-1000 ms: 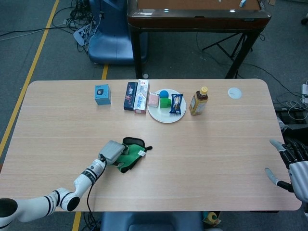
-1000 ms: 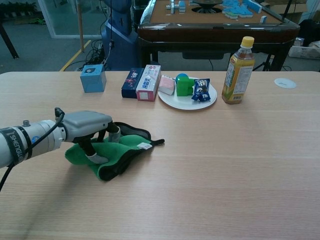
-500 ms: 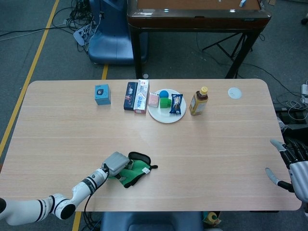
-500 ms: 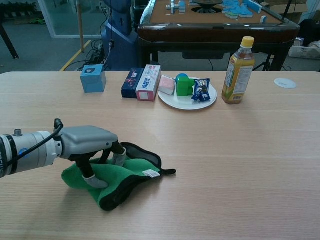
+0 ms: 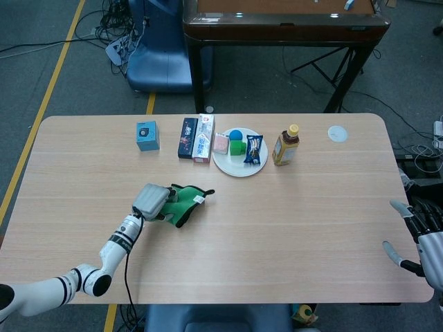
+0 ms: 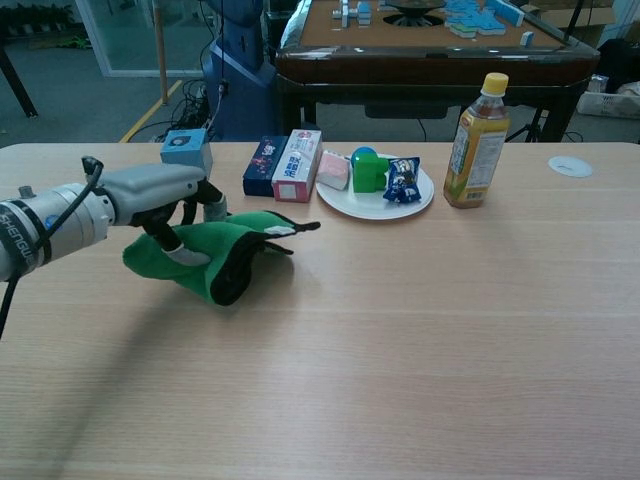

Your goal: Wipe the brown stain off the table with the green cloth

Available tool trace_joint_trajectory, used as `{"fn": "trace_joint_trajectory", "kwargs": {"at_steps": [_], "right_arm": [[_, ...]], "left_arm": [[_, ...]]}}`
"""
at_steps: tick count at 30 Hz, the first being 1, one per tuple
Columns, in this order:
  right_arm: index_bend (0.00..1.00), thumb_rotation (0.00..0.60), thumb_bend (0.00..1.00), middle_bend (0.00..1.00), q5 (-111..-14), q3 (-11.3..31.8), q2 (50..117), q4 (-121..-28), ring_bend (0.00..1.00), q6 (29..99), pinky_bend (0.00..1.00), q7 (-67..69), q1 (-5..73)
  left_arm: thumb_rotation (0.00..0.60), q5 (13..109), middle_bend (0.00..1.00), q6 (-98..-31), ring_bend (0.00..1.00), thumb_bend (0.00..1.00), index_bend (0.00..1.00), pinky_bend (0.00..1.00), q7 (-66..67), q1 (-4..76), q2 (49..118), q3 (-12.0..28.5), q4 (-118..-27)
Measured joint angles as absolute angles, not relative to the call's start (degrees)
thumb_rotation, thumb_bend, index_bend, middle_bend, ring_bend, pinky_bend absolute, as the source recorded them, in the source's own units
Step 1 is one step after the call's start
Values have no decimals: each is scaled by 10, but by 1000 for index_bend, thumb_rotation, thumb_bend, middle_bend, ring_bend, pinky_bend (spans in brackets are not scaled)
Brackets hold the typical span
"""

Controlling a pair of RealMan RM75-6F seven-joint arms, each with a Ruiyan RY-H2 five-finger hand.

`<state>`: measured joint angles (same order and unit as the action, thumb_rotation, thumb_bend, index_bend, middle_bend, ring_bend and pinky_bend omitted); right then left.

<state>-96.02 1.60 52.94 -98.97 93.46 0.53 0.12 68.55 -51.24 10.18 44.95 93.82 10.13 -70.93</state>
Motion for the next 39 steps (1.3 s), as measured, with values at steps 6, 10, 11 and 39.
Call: {"fn": "trace_joint_trajectory", "kwargs": {"at_steps": [6,10,11,39], "right_arm": [[149,600,368,242,-959,16,531,-990,100,932,105,4,3],[149,600,368,242,-958,16,531,-990,100,933,105,3,2],[149,600,368,242,-957,16,531,-989,100,933,105,4,2],[149,600,367,242,-958,15,541,-982,100,886,105,9,29]], "left_arm": [[600,693,392,-531,443,225,418,593,65,460,960,130,-649],[600,675,62,-505,164,224,90,397,59,472,970,140,-621],[600,671,18,-499,118,224,31,359,59,473,970,141,-619],[600,649,0,-658,58,223,0,253,107,311,791,82,-859]]}}
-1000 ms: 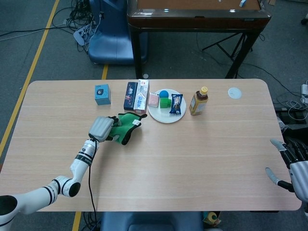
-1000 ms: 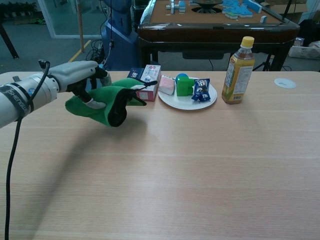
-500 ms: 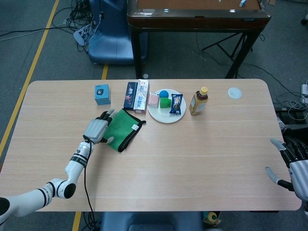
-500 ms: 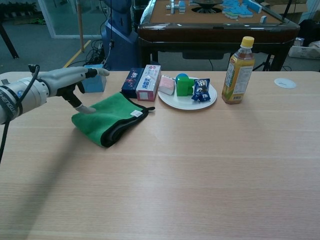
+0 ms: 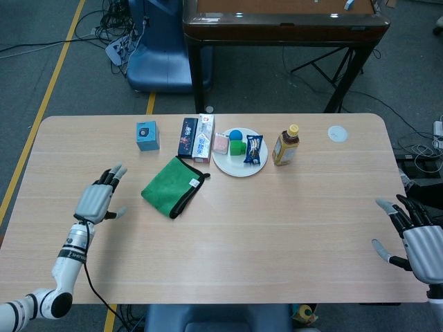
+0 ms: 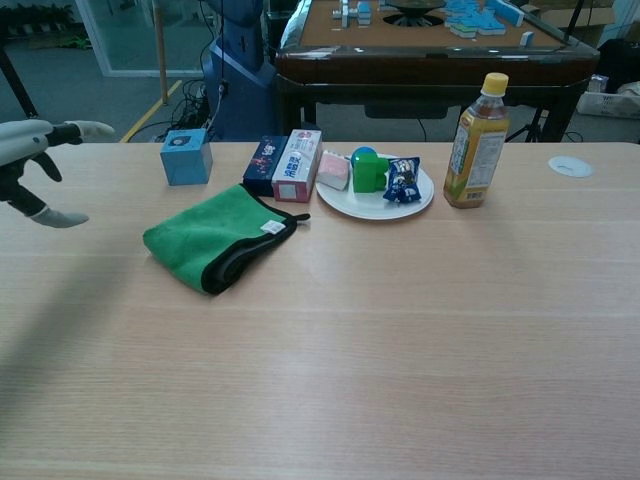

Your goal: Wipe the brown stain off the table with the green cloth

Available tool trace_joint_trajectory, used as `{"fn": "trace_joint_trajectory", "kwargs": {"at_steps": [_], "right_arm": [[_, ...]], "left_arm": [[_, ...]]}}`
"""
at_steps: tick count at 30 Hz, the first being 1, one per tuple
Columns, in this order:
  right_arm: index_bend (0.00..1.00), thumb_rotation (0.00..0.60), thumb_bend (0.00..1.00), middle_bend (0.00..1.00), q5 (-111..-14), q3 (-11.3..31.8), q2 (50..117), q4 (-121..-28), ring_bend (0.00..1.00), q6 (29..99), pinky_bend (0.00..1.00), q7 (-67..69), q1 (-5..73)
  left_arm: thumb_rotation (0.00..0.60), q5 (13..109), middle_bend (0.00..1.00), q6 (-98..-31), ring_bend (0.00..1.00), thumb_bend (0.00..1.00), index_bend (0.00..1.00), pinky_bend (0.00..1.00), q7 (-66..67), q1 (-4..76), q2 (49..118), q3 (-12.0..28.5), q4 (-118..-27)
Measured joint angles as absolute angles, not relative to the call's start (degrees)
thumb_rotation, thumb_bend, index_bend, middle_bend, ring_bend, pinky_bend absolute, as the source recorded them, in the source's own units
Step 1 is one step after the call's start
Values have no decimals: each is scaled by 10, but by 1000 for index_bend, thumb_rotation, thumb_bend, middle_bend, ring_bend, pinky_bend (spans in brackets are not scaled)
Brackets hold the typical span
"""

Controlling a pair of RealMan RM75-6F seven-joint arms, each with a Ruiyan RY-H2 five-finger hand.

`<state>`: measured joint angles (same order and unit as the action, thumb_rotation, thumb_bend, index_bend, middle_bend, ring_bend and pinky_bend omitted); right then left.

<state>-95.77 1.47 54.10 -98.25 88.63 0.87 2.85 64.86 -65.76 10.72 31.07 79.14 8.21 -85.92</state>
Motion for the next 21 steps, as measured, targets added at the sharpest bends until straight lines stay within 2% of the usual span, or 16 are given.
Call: {"fn": "trace_joint_trajectory", "kwargs": {"at_steps": [12,19,21], "right_arm": [[149,600,368,242,-989,2,561,-962,100,842,105,28,64],[149,600,368,242,-1005,-2,580,-951,100,828,105,35,81],[149,600,336,242,-1010,-3,587,-946,100,827,105,40,86]], "left_arm": [[600,695,0,-844,58,223,1,253,133,166,718,28,-963],[600,742,0,-922,58,223,1,249,138,100,703,-2,-988],[600,758,0,-941,58,223,1,247,140,84,701,-8,-991]]}}
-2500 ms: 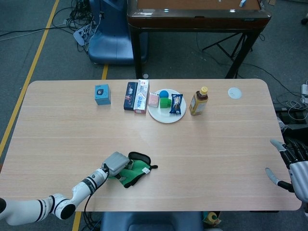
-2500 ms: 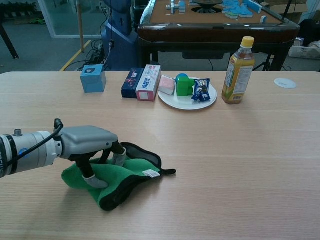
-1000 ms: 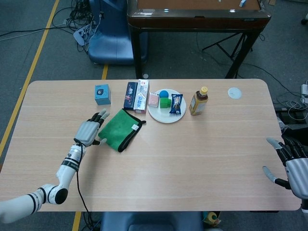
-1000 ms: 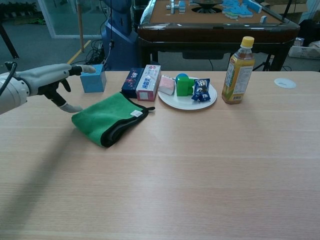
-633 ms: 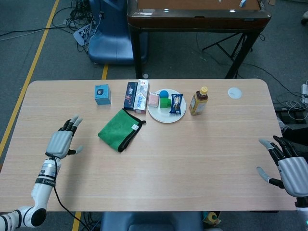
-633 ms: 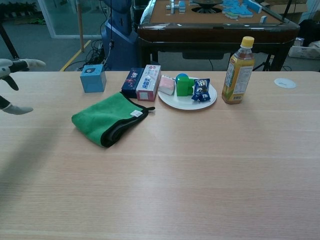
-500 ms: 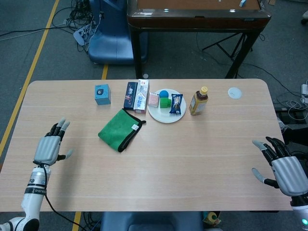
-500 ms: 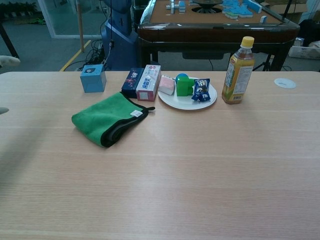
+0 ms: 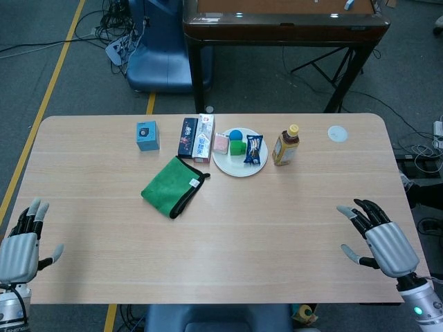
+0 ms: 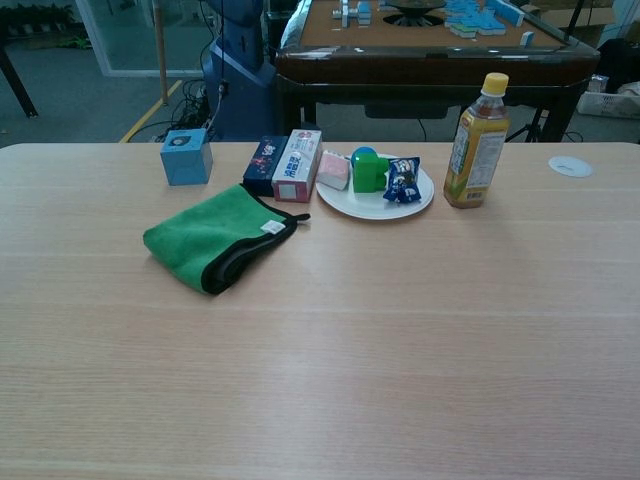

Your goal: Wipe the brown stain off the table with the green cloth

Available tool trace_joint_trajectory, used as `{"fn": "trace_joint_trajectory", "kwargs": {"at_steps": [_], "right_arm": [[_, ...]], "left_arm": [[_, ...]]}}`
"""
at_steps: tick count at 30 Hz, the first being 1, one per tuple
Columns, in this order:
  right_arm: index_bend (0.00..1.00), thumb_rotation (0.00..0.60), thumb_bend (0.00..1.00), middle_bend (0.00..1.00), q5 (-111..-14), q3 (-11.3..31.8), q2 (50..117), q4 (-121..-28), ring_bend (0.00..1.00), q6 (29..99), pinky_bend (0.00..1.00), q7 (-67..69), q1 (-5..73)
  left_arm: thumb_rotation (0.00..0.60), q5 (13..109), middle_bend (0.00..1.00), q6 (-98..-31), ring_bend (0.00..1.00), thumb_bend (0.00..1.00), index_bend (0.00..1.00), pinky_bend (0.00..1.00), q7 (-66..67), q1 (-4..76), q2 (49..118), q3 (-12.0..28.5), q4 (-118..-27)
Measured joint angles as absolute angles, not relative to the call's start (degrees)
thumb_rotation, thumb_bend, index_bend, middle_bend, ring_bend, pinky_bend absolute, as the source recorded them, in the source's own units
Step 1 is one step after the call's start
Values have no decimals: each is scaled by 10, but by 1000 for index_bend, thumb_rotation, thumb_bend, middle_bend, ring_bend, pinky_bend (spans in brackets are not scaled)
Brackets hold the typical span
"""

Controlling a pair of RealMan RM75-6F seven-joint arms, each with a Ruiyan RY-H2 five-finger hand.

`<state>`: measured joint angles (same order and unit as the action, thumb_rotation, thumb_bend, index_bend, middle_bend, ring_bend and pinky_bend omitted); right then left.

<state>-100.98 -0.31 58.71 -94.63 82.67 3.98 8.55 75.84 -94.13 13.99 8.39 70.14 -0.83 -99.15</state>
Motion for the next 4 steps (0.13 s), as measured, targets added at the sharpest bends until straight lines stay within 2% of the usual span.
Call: {"fn": "trace_joint_trajectory", "kwargs": {"at_steps": [4], "right_arm": [[149,600,277,242,-1014,-5,596,-939,100,825,105,48,92]], "left_arm": [[600,782,0,-967,58,223,9,245,144,59,700,-16,-997]]}}
